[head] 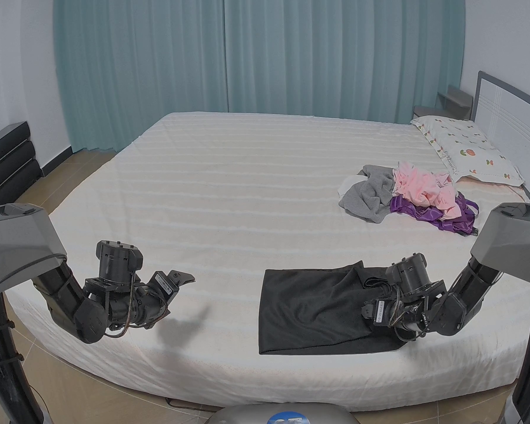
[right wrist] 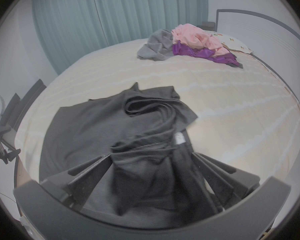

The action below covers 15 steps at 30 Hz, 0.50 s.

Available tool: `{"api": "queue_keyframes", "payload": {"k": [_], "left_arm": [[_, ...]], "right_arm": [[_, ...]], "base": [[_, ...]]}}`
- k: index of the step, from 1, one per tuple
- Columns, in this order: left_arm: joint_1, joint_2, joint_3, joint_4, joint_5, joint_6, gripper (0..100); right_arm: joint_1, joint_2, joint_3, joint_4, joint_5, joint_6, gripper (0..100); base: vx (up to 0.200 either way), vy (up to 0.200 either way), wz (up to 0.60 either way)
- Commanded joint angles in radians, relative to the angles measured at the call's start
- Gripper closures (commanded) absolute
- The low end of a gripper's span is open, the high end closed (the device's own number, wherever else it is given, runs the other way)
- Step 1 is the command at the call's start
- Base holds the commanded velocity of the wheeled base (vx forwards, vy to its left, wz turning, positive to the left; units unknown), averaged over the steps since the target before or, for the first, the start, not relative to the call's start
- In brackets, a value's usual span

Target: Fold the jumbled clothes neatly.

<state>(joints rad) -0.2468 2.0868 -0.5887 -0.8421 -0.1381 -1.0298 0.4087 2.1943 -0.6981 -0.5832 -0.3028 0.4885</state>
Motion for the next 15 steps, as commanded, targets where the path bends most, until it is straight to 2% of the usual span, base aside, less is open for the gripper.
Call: {"api": "queue_keyframes", "payload": {"k": [1, 10, 12, 15], "left_arm": [[0.000, 0.013, 0.004, -0.005, 0.000, 0.000, 0], [0.000, 0.013, 0.004, -0.005, 0.000, 0.000, 0], [0.000, 0.013, 0.004, -0.005, 0.000, 0.000, 0], [0.000, 0.013, 0.004, -0.005, 0.000, 0.000, 0]], "right_arm": [[-0.053, -0.031, 0.049, 0.013, 0.001, -0.027, 0], [-0.139, -0.208, 0.206, 0.005, 0.025, -0.077, 0], [-0.154, -0.271, 0.249, 0.008, 0.048, -0.090, 0], [-0.179, -0.350, 0.272, 0.008, 0.119, -0.096, 0]], "base": [[0.000, 0.000, 0.00], [0.000, 0.000, 0.00], [0.000, 0.000, 0.00], [0.000, 0.000, 0.00]]}}
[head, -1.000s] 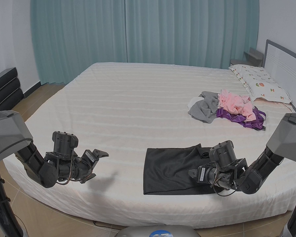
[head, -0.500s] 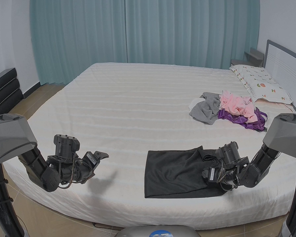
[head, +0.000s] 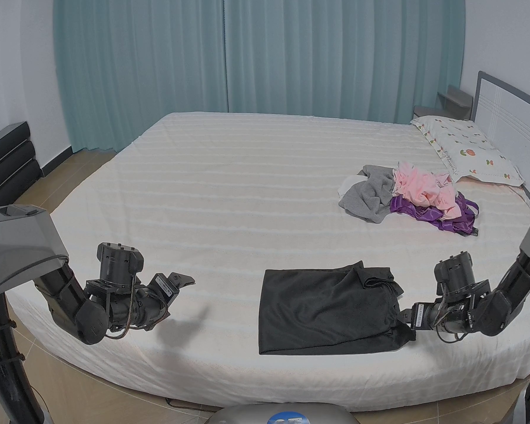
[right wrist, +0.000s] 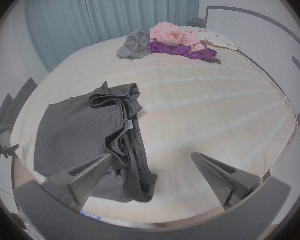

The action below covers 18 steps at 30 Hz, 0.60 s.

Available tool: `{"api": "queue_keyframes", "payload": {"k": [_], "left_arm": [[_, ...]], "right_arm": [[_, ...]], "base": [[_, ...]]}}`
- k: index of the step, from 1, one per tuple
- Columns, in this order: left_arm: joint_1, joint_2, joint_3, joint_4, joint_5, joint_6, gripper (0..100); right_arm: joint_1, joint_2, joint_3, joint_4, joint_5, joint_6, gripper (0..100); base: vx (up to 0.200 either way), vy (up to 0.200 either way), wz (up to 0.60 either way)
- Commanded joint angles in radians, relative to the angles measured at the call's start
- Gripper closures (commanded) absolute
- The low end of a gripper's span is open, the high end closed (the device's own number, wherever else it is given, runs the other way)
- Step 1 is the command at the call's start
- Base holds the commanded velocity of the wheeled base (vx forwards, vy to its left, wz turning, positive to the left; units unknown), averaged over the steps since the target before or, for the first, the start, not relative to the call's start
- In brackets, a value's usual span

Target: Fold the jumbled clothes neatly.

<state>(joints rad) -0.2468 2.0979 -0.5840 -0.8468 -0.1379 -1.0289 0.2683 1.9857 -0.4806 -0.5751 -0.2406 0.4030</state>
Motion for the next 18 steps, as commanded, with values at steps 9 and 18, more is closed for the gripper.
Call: {"api": "queue_keyframes", "payload": {"k": [9, 18], "left_arm": [[0.000, 0.002, 0.000, 0.000, 0.000, 0.000, 0], [-0.005, 0.002, 0.000, 0.000, 0.000, 0.000, 0]], "right_arm": [[-0.015, -0.058, 0.001, -0.012, 0.271, 0.092, 0], [0.008, 0.114, -0.072, -0.121, 0.340, 0.126, 0]], "base": [[0.000, 0.000, 0.00], [0.000, 0.000, 0.00]]}}
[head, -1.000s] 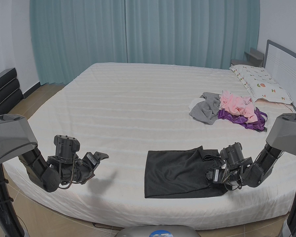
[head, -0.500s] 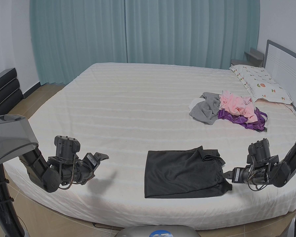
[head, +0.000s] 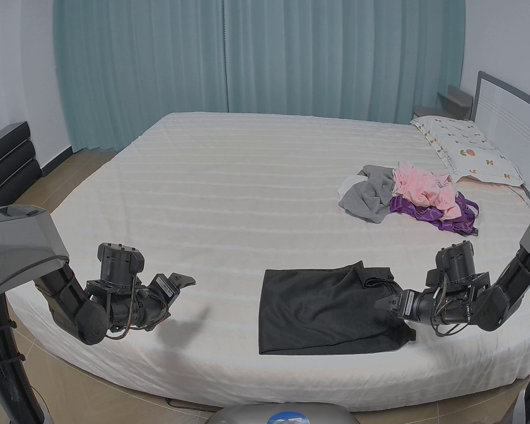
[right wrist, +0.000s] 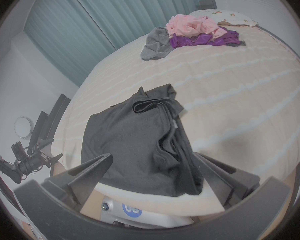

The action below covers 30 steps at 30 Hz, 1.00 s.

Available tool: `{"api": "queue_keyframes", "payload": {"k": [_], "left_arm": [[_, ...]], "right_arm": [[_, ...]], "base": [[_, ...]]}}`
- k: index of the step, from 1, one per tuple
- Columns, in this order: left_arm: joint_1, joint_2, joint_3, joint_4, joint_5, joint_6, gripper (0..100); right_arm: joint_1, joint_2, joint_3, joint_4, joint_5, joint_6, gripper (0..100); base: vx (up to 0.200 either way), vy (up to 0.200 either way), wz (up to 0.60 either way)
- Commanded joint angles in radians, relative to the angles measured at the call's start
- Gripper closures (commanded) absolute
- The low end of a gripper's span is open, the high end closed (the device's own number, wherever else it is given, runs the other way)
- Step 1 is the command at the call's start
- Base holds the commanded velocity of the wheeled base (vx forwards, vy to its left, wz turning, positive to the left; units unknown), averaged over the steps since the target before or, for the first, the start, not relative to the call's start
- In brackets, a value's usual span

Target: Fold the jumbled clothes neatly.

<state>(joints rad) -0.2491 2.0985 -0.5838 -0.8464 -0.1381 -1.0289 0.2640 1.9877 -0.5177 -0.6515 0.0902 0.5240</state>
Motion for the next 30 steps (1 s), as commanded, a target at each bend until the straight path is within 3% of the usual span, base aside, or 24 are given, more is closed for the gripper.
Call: {"api": "queue_keyframes", "payload": {"k": [1, 3, 4, 30], "left_arm": [[-0.005, 0.002, -0.001, 0.000, 0.000, 0.000, 0], [-0.009, 0.002, 0.001, 0.000, 0.000, 0.000, 0], [-0.009, 0.002, 0.001, 0.000, 0.000, 0.000, 0], [-0.010, 0.002, 0.001, 0.000, 0.000, 0.000, 0]], "right_arm": [[0.011, 0.131, -0.035, -0.065, 0.006, 0.004, 0], [0.011, 0.143, -0.033, -0.079, 0.005, 0.001, 0], [0.007, 0.155, -0.032, -0.097, 0.006, -0.002, 100], [-0.101, 0.014, 0.120, -0.099, 0.008, -0.091, 100]], "base": [[0.000, 0.000, 0.00], [0.000, 0.000, 0.00], [0.000, 0.000, 0.00], [0.000, 0.000, 0.00]]}}
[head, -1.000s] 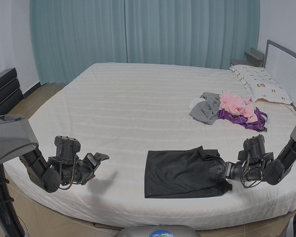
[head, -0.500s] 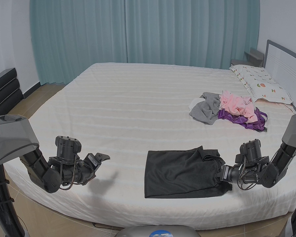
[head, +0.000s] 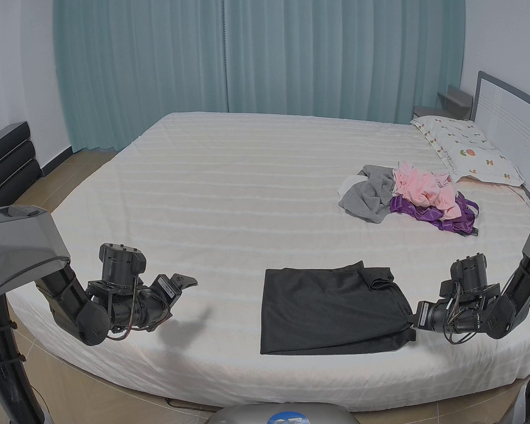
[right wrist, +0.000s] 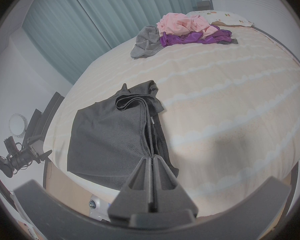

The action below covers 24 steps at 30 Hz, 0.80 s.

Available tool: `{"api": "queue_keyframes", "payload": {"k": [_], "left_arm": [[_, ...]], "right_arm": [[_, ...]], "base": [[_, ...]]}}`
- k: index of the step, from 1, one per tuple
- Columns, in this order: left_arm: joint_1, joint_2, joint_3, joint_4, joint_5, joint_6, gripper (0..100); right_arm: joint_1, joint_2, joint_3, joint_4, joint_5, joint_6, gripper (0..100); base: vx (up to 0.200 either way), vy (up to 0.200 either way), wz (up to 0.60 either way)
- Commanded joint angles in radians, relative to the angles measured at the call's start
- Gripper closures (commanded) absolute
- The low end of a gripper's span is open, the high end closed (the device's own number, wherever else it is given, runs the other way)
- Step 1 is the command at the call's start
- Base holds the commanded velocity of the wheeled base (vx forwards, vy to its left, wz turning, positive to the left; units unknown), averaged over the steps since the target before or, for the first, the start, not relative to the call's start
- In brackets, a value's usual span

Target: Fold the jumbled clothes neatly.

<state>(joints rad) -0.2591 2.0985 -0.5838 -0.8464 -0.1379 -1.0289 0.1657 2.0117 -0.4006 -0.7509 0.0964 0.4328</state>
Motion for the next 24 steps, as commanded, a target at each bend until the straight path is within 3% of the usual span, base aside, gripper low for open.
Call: {"api": "queue_keyframes", "payload": {"k": [1, 7, 12, 15, 16, 24], "left_arm": [[0.001, 0.002, 0.001, 0.000, 0.000, 0.000, 0], [0.000, 0.002, -0.001, 0.000, 0.000, 0.000, 0], [0.000, 0.000, 0.001, 0.000, 0.001, 0.000, 0], [0.000, 0.000, 0.001, 0.000, 0.001, 0.001, 0], [0.000, 0.000, 0.001, 0.000, 0.004, 0.001, 0], [0.000, 0.002, 0.001, 0.000, 0.004, 0.001, 0]], "right_arm": [[-0.003, -0.010, 0.003, 0.001, 0.002, 0.000, 0], [0.005, -0.019, -0.032, -0.001, 0.008, 0.020, 0], [0.084, 0.002, -0.155, 0.013, 0.003, 0.185, 0], [0.087, 0.004, -0.158, 0.013, 0.003, 0.190, 0], [0.167, 0.084, -0.234, 0.019, -0.004, 0.258, 0], [0.215, 0.219, -0.442, 0.102, -0.017, 0.356, 0]], "base": [[0.000, 0.000, 0.00], [0.000, 0.000, 0.00], [0.000, 0.000, 0.00], [0.000, 0.000, 0.00], [0.000, 0.000, 0.00], [0.000, 0.000, 0.00]]}}
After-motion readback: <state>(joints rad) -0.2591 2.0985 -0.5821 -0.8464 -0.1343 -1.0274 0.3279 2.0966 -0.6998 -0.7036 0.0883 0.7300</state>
